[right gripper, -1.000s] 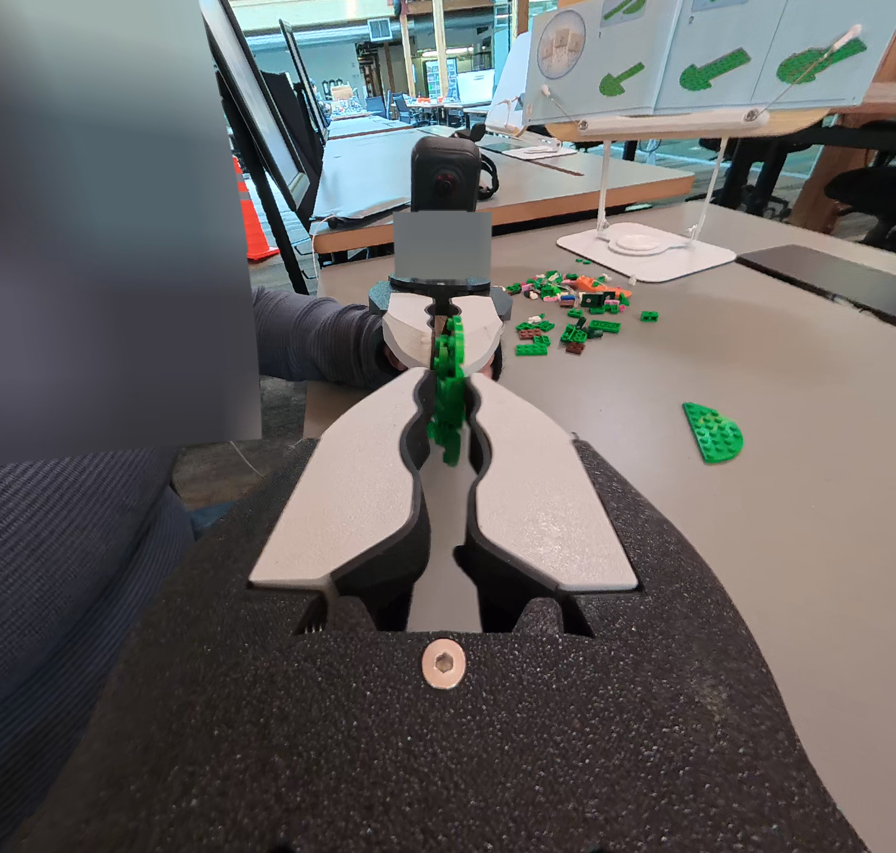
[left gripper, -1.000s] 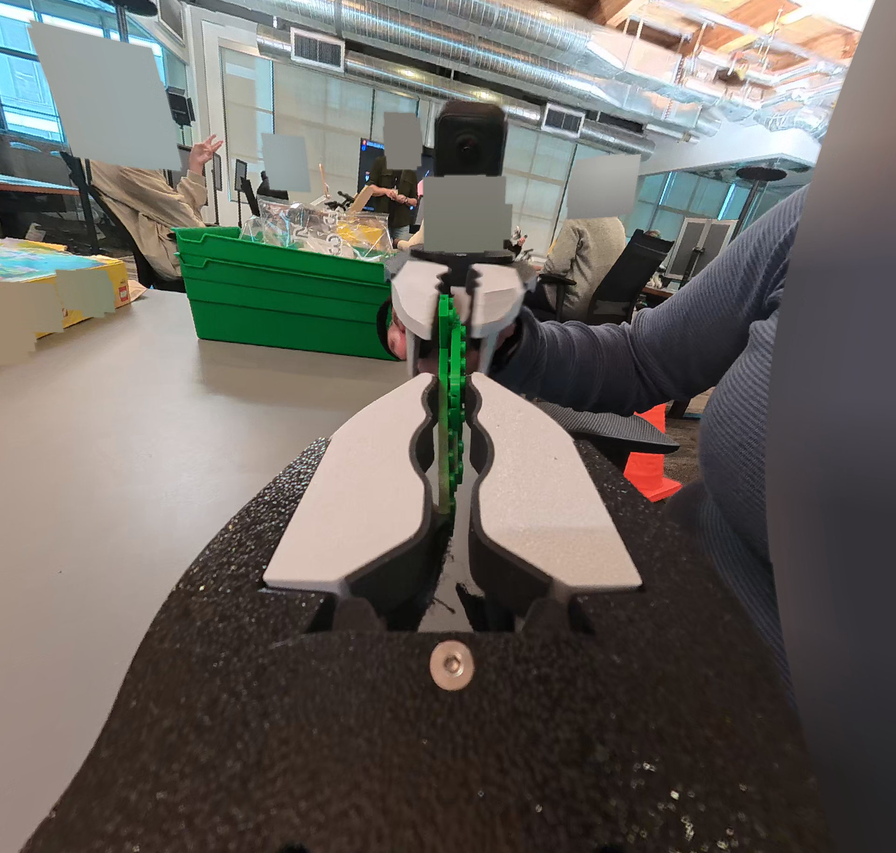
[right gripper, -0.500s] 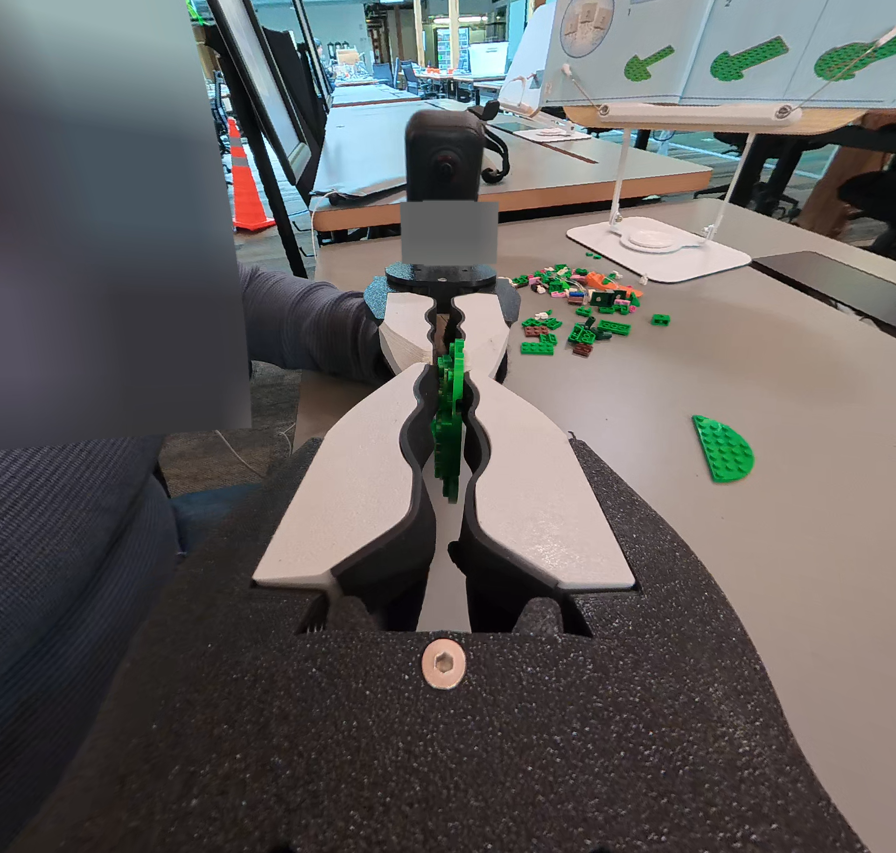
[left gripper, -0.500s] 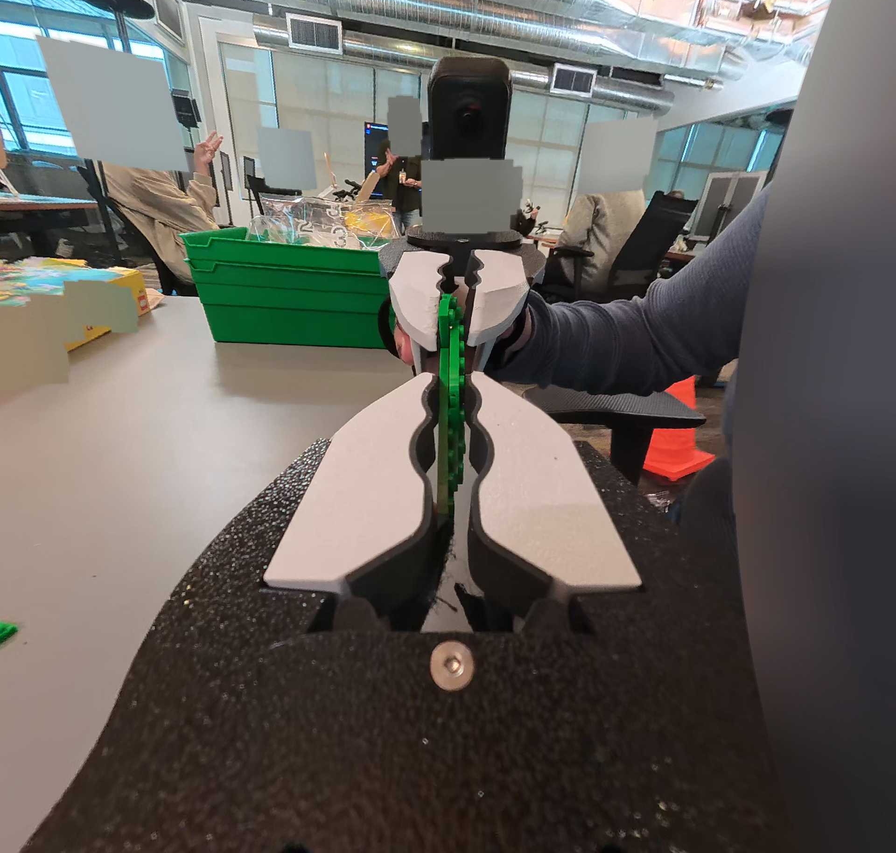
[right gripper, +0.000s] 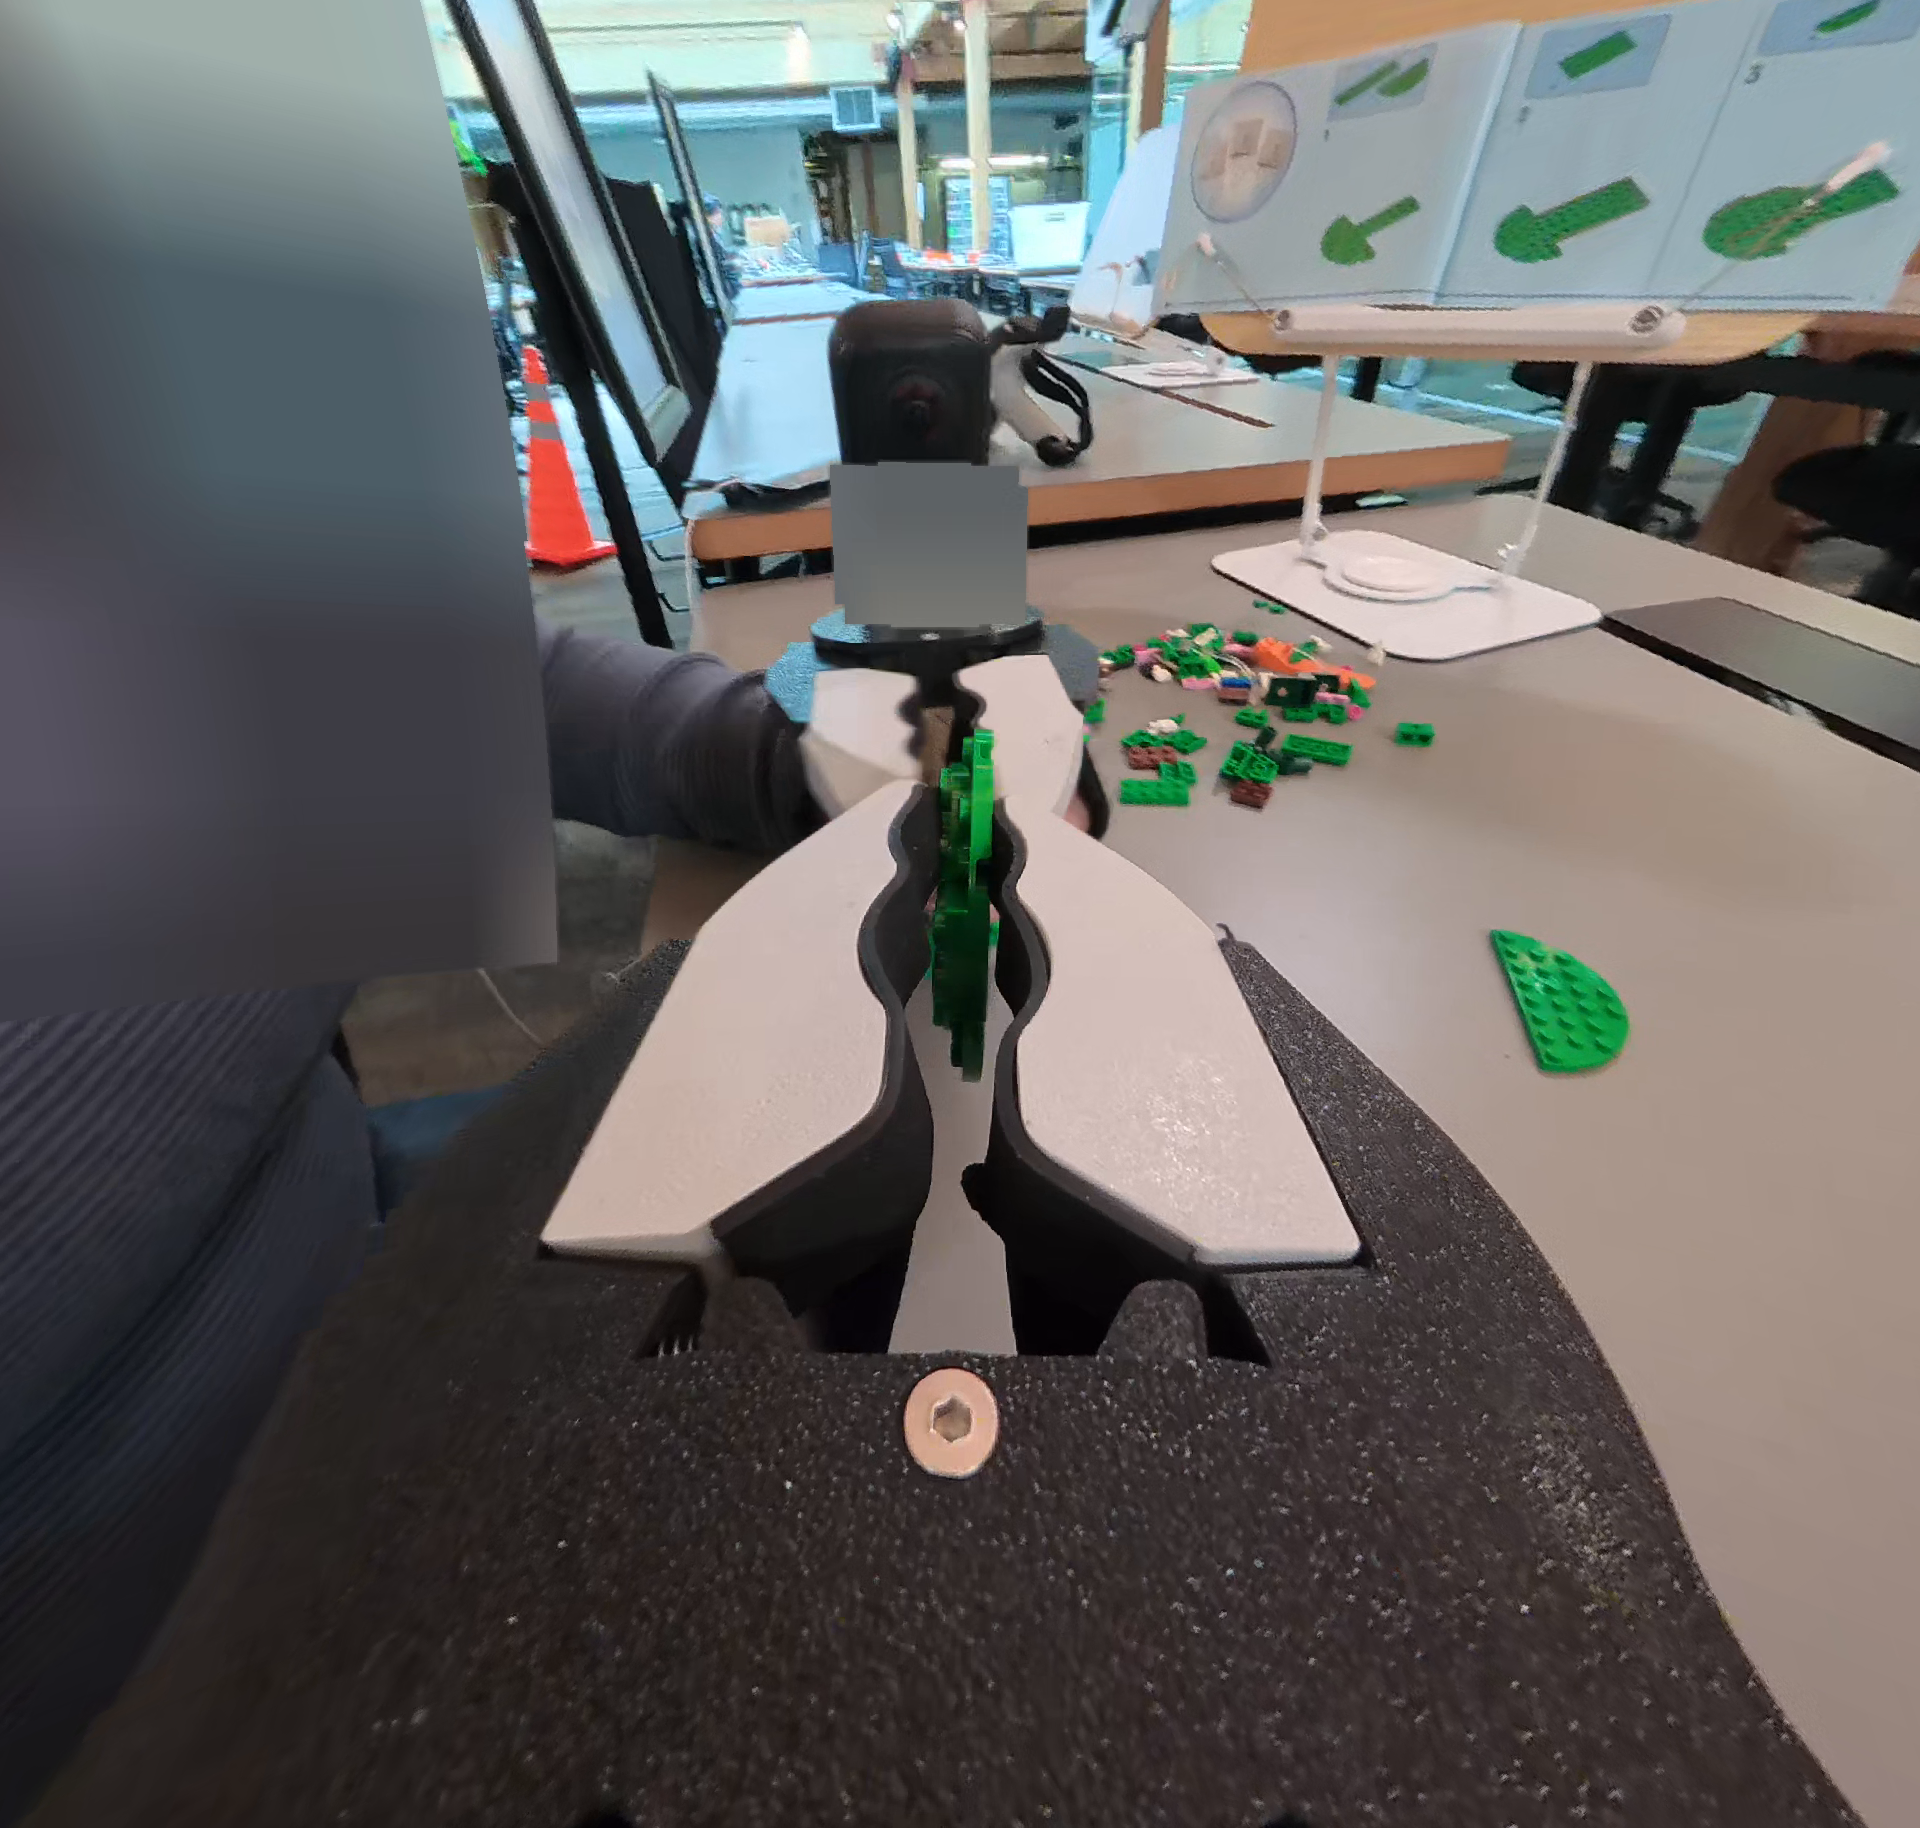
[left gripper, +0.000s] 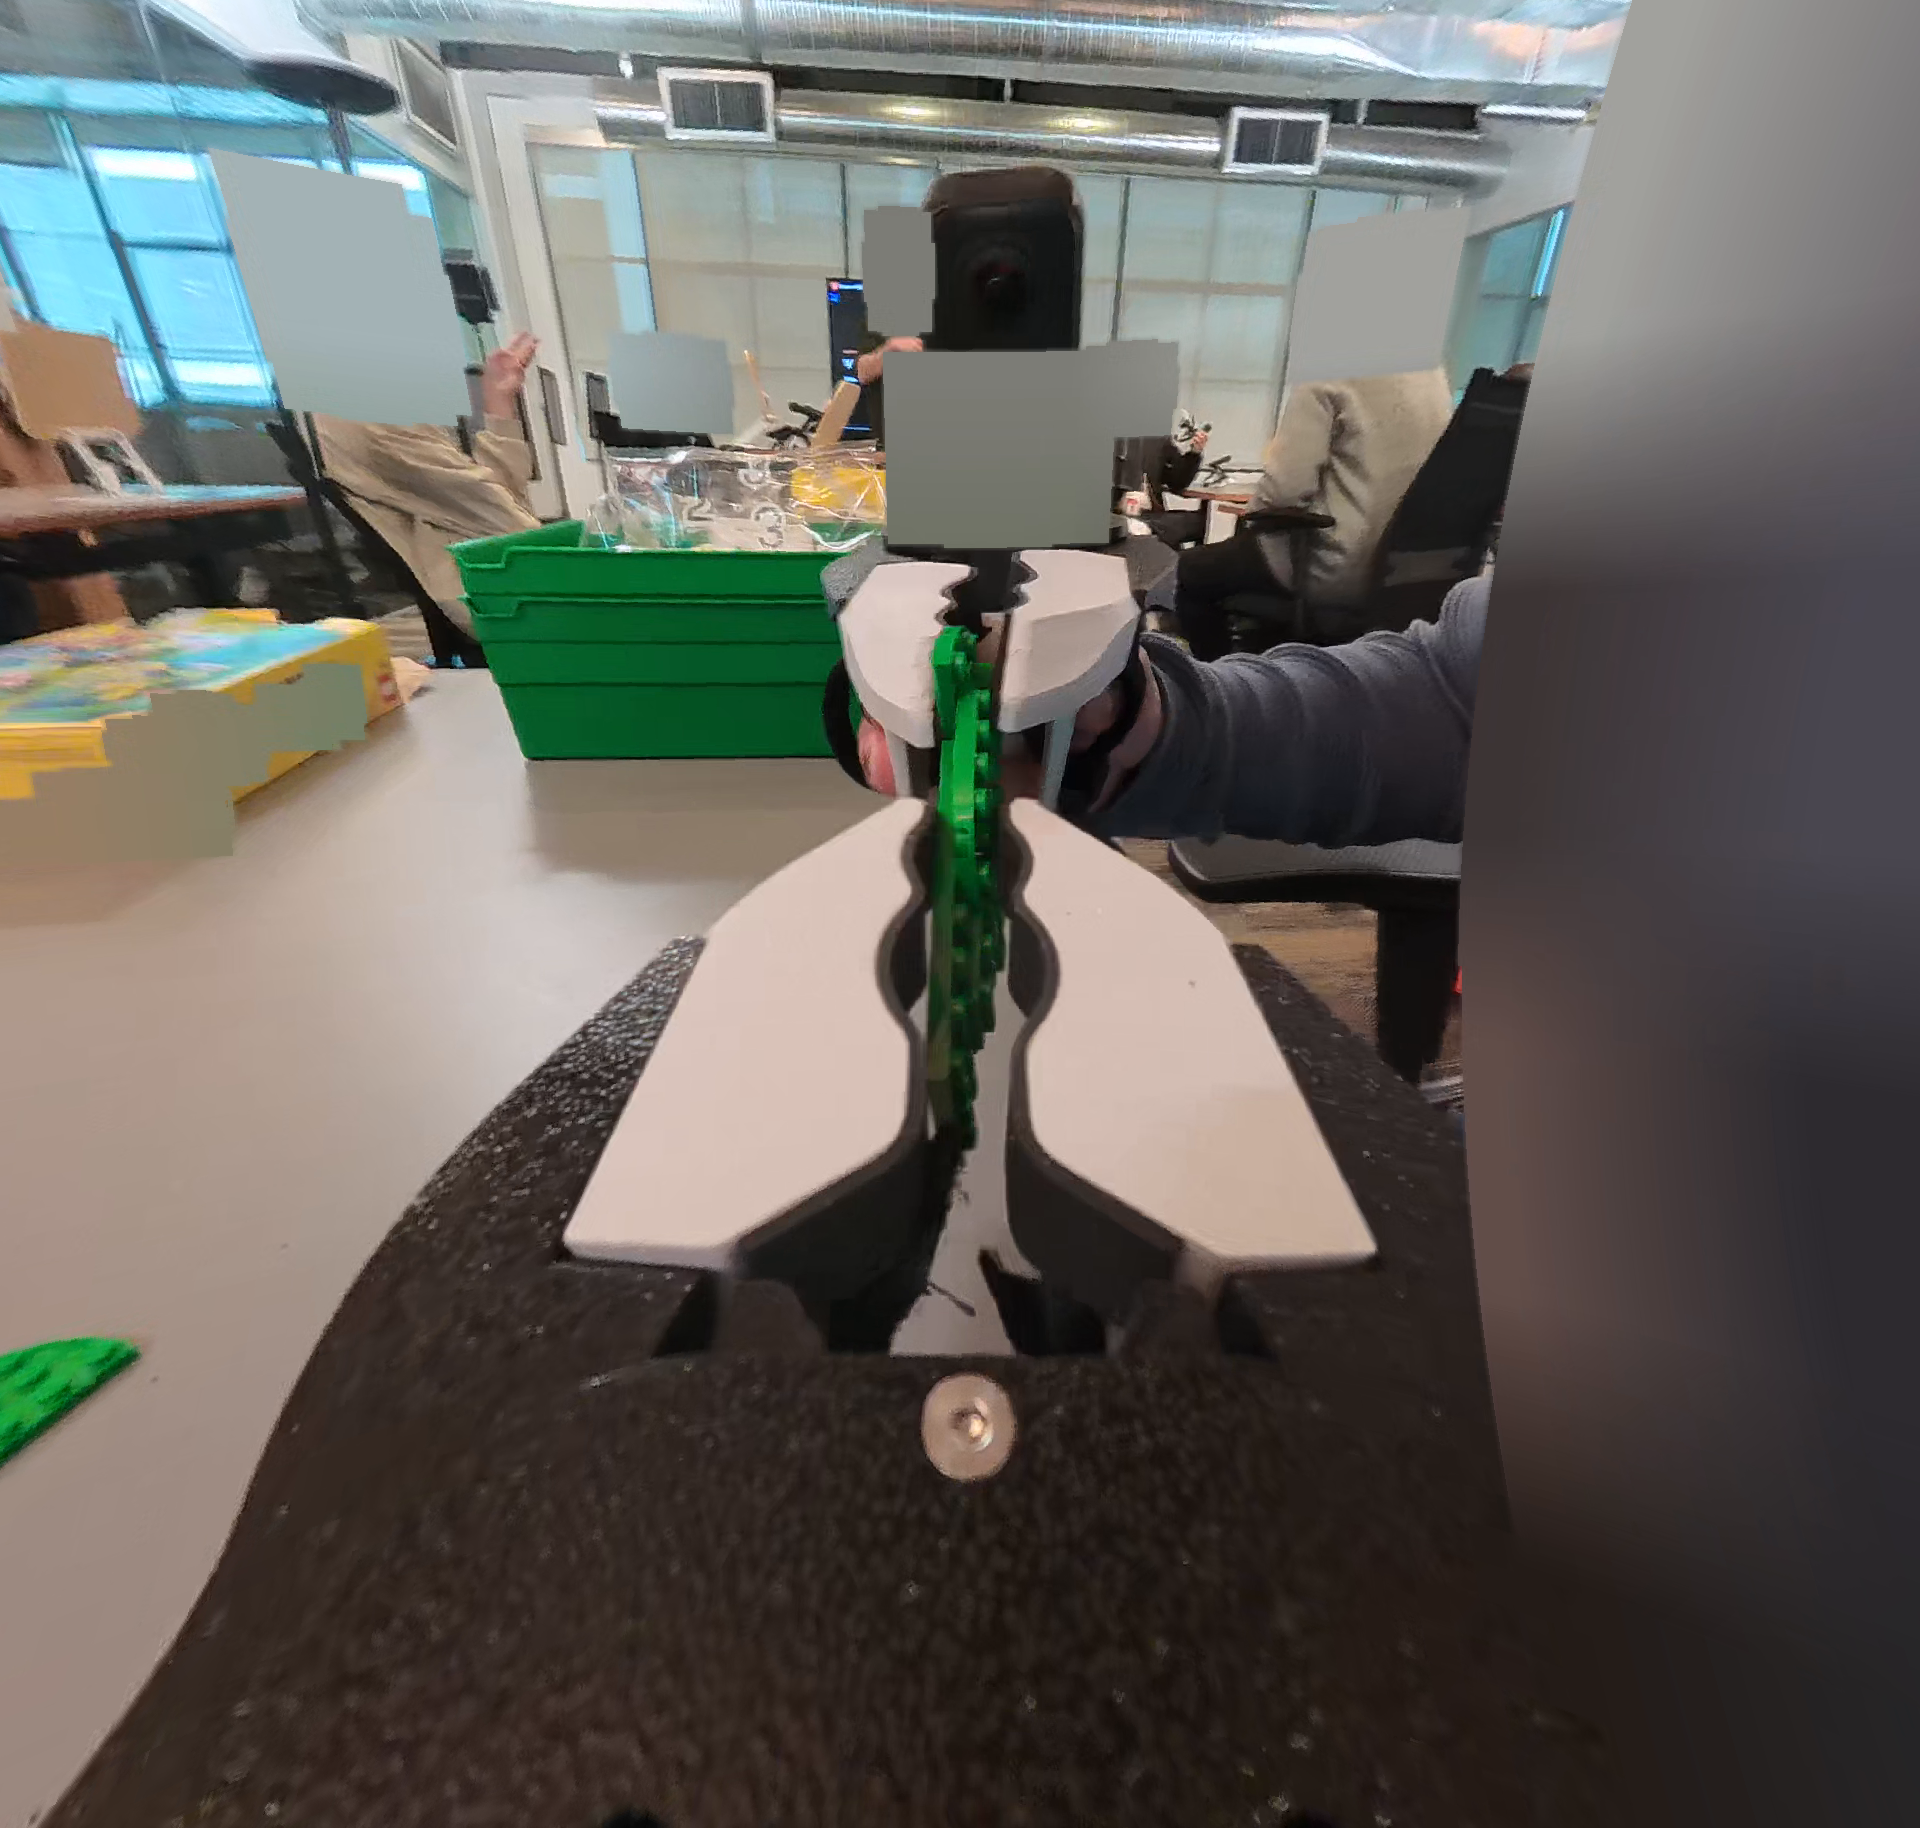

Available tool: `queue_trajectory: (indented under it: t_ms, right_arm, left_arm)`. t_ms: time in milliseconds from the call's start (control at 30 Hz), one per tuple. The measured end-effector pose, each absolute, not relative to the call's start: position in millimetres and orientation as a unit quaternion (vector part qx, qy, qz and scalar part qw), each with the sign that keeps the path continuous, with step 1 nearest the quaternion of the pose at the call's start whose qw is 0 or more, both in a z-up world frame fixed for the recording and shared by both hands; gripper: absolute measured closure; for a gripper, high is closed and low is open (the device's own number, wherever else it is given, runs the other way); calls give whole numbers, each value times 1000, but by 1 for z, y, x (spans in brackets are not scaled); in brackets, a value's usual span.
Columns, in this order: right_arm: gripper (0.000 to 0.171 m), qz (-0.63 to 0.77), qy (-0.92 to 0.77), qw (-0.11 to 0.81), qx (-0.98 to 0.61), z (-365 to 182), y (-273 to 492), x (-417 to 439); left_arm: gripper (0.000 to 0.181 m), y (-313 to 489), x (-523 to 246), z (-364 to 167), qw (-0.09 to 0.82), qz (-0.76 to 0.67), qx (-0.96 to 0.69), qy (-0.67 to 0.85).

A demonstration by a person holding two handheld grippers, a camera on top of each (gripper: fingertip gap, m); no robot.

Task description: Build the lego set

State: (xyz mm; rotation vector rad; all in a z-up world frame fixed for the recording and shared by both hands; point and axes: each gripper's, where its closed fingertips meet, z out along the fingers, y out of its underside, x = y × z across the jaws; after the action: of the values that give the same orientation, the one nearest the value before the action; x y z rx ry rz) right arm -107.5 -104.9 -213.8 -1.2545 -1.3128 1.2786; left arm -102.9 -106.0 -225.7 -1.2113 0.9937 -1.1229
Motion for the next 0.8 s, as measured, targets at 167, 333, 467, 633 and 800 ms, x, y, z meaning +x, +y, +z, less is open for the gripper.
queue_trajectory:
  t_ms: [167,333,467,633,800]
  right_arm:
    - [162,519,-543,442,-491,-213,-109,-108]
    - [162,518,-549,451,-476,-211,-108,-108]
    - [163,528,-513,480,-476,-207,-94,-105]
    - [163,526,-520,496,-455,-206,-96,-100]
    - [158,453,-579,519,-436,-207,-99,-97]
  left_arm:
    - [173,-110,-104,-225,563,-486,-511,432]
    - [173,-108,-104,-223,568,-479,-516,426]
    - [149,-89,-108,-232,595,-399,-552,427]
    - [169,-94,-107,-235,592,-395,-539,450]
    - [173,-97,-106,-234,643,-309,-500,490]
